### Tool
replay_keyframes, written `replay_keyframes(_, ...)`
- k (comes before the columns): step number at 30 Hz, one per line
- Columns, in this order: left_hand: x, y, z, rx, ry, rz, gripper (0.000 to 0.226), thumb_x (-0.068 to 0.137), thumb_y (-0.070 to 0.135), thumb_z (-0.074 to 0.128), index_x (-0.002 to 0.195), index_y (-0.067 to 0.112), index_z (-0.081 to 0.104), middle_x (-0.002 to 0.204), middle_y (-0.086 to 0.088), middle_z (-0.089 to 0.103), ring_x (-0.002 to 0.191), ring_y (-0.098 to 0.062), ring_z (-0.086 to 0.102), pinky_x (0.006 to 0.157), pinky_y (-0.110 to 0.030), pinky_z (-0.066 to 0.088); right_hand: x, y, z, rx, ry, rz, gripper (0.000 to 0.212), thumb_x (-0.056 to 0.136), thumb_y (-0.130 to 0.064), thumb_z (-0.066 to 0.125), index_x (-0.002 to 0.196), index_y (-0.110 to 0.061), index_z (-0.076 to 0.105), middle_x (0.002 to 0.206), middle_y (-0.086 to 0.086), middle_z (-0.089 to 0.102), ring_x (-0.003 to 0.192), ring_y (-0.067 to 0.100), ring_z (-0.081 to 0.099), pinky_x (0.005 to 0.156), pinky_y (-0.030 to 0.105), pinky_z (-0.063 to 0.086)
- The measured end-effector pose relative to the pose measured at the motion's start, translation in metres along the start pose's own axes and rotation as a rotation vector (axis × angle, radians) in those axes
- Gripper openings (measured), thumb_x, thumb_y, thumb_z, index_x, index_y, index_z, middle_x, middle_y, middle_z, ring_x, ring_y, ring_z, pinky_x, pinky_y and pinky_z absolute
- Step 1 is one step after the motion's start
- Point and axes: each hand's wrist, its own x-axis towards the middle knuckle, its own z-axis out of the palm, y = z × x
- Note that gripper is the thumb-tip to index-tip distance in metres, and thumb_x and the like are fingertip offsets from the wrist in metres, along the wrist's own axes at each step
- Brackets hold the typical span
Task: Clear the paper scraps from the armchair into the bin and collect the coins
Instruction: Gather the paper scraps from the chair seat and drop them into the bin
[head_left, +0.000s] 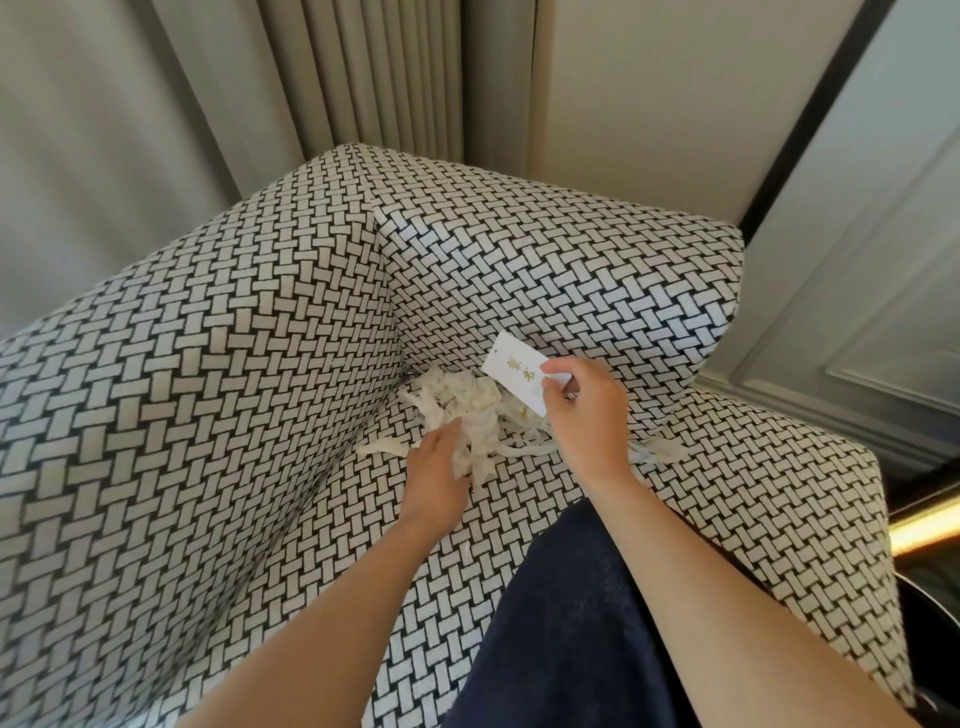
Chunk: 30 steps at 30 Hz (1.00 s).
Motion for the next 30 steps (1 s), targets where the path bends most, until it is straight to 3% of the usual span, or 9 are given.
replay_keyframes(4, -0.008, -0.005, 0.0, -0.119, 0.152, 0.01, 0.06, 0.087, -0.004, 0.052, 0.139, 0.022, 0.038, 0.129, 0.0, 0.047, 0.115, -0.014, 0.047, 0.1, -0.024, 0.04, 0.001, 0.003, 0.005, -0.014, -0.017, 0.009, 0.015, 0.091, -0.009, 0.056, 0.104, -0.008, 0.065, 0.112, 0.007, 0.063, 0.102, 0.019, 0.062, 0.059, 0.021, 0.055)
replay_keyframes(7, -0.02, -0.008, -0.007, -0.225, 0.209, -0.009, 0.051, 0.087, -0.003, 0.055, 0.13, 0.023, 0.044, 0.106, 0.006, 0.056, 0.086, 0.002, 0.053, 0.069, -0.004, 0.043, 0.0, 0.002, 0.006, -0.016, -0.018, 0.033, 0.015, 0.091, -0.008, 0.055, 0.103, -0.008, 0.065, 0.112, 0.008, 0.063, 0.102, 0.019, 0.061, 0.052, 0.01, 0.044)
replay_keyframes(9, -0.028, -0.01, -0.011, -0.285, 0.243, -0.056, 0.043, 0.087, 0.001, 0.06, 0.122, 0.024, 0.049, 0.093, 0.008, 0.059, 0.076, -0.001, 0.055, 0.05, -0.006, 0.042, 0.0, 0.003, 0.006, 0.004, -0.021, 0.06, 0.015, 0.091, -0.008, 0.054, 0.101, -0.009, 0.066, 0.109, 0.007, 0.064, 0.1, 0.019, 0.061, 0.049, 0.01, 0.04)
replay_keyframes(11, -0.036, -0.012, -0.015, -0.337, 0.297, -0.104, 0.035, 0.084, 0.003, 0.064, 0.113, 0.021, 0.054, 0.088, 0.004, 0.064, 0.066, -0.007, 0.056, 0.044, -0.01, 0.043, 0.0, 0.003, 0.004, 0.043, -0.018, 0.093, 0.016, 0.091, -0.006, 0.054, 0.099, -0.01, 0.067, 0.105, 0.007, 0.066, 0.096, 0.018, 0.062, 0.048, 0.011, 0.04)
replay_keyframes(16, -0.063, -0.014, -0.029, -0.496, 0.357, -0.186, 0.031, 0.083, 0.01, 0.068, 0.113, 0.015, 0.063, 0.091, 0.006, 0.068, 0.076, -0.008, 0.062, 0.059, -0.011, 0.049, -0.001, -0.001, -0.006, 0.183, -0.025, 0.227, 0.018, 0.09, -0.001, 0.053, 0.096, -0.011, 0.067, 0.109, 0.006, 0.066, 0.08, 0.005, 0.059, 0.05, 0.019, 0.053)
replay_keyframes(19, -0.072, -0.008, -0.041, -0.592, 0.356, -0.224, 0.034, 0.084, 0.009, 0.067, 0.117, 0.014, 0.062, 0.087, 0.001, 0.068, 0.074, -0.014, 0.061, 0.064, -0.02, 0.048, -0.004, -0.005, -0.019, 0.239, -0.011, 0.279, 0.02, 0.089, 0.0, 0.052, 0.095, -0.011, 0.068, 0.106, 0.003, 0.065, 0.073, 0.0, 0.058, 0.058, 0.034, 0.058)
replay_keyframes(21, -0.073, -0.001, -0.05, -0.649, 0.315, -0.227, 0.034, 0.084, 0.008, 0.065, 0.118, 0.013, 0.062, 0.084, -0.001, 0.067, 0.072, -0.016, 0.059, 0.065, -0.022, 0.048, -0.005, -0.007, -0.025, 0.255, -0.002, 0.284, 0.021, 0.088, 0.001, 0.052, 0.09, -0.014, 0.067, 0.096, -0.003, 0.063, 0.069, 0.0, 0.056, 0.054, 0.03, 0.054)
replay_keyframes(25, -0.071, 0.021, -0.075, -0.871, 0.206, -0.216, 0.029, 0.085, 0.001, 0.061, 0.109, 0.017, 0.063, 0.098, -0.001, 0.068, 0.094, -0.017, 0.064, 0.086, -0.031, 0.052, -0.011, -0.007, -0.038, 0.386, 0.055, 0.373, 0.022, 0.088, 0.001, 0.052, 0.087, -0.015, 0.068, 0.099, 0.0, 0.064, 0.078, 0.003, 0.058, 0.063, 0.038, 0.056)
replay_keyframes(30, -0.062, 0.061, -0.094, -1.016, 0.042, -0.155, 0.024, 0.088, 0.0, 0.055, 0.106, 0.015, 0.061, 0.102, -0.006, 0.069, 0.093, -0.017, 0.067, 0.081, -0.029, 0.053, -0.03, 0.008, -0.067, 0.433, 0.066, 0.387, 0.02, 0.087, 0.0, 0.054, 0.084, -0.013, 0.069, 0.099, -0.004, 0.066, 0.091, 0.01, 0.062, 0.072, 0.046, 0.058)
